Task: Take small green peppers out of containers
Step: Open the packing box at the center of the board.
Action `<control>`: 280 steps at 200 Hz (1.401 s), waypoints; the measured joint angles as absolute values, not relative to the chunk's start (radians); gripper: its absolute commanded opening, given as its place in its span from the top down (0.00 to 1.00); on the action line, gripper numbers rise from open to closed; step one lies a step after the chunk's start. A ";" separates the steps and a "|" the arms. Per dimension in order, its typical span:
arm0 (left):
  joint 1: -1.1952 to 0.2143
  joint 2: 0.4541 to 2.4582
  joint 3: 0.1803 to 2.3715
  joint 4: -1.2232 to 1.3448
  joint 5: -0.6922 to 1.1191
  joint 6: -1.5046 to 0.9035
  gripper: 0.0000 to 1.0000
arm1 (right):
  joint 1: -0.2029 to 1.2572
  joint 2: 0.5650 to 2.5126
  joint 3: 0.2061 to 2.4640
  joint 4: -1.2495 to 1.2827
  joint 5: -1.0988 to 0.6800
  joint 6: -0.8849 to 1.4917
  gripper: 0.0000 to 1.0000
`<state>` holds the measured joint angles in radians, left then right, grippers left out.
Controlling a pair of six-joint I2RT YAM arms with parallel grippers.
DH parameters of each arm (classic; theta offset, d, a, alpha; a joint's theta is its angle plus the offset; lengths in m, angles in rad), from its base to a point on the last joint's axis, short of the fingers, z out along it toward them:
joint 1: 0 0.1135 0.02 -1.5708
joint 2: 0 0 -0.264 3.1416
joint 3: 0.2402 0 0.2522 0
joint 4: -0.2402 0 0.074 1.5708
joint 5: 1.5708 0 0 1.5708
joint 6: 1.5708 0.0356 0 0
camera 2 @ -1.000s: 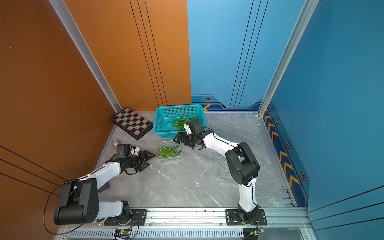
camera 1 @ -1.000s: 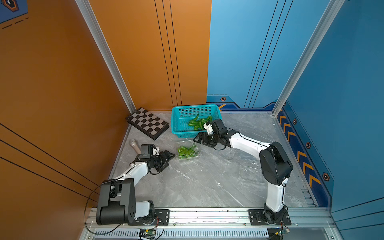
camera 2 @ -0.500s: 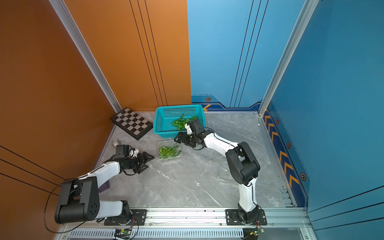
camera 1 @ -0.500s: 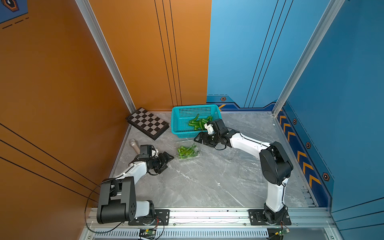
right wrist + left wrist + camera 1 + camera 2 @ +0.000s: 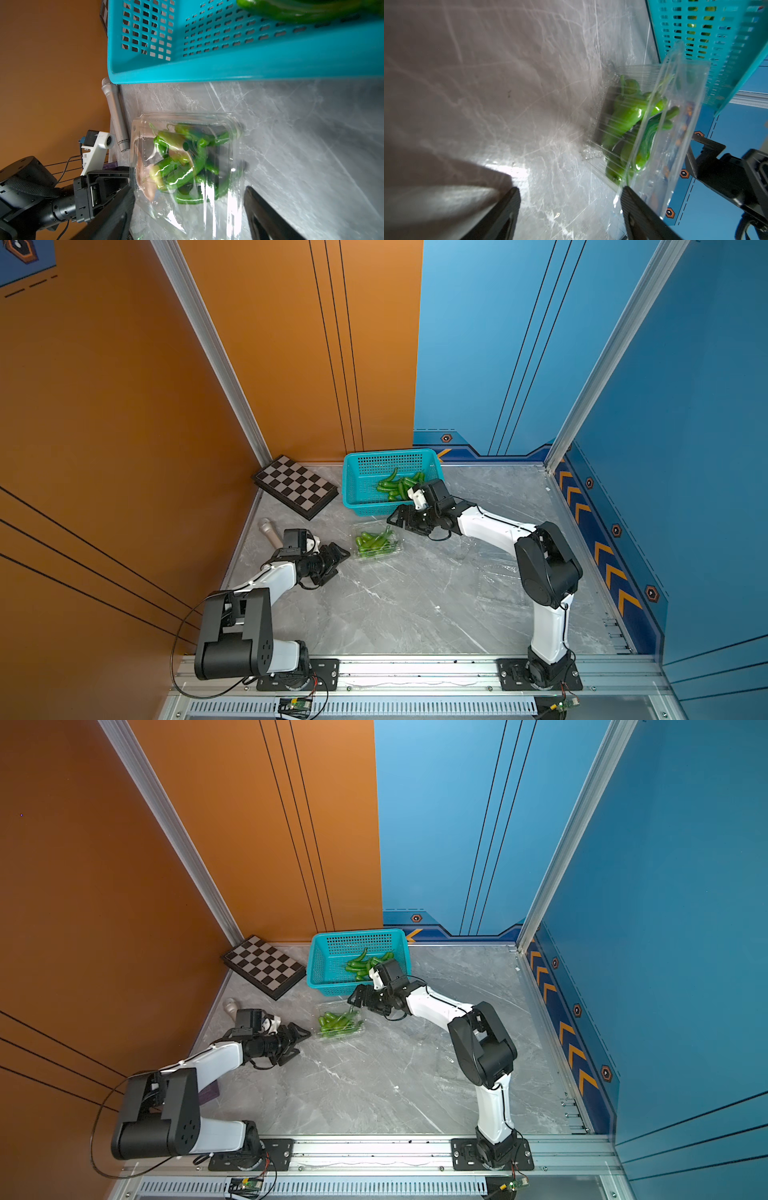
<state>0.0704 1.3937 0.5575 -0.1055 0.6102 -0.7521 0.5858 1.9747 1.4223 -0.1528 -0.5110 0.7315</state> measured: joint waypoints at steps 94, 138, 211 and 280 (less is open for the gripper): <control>0.044 1.422 0.558 -0.005 0.620 -0.796 0.23 | 0.615 2.025 1.444 -0.120 -0.549 0.735 0.17; 0.019 1.465 0.561 0.020 0.630 -0.802 0.25 | 0.636 2.037 1.449 -0.118 -0.551 0.738 0.17; 0.020 1.549 0.584 0.057 0.645 -0.781 0.58 | 0.635 1.983 1.415 -0.138 -0.505 0.602 0.13; 0.020 1.559 0.590 0.060 0.653 -0.782 0.57 | 0.744 1.761 1.367 -0.295 -0.194 0.252 0.12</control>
<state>0.0204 1.5585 0.5900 0.0601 0.6525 -0.7822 0.7441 1.7611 1.3670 -0.2947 -0.1944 0.2523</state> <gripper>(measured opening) 0.424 0.886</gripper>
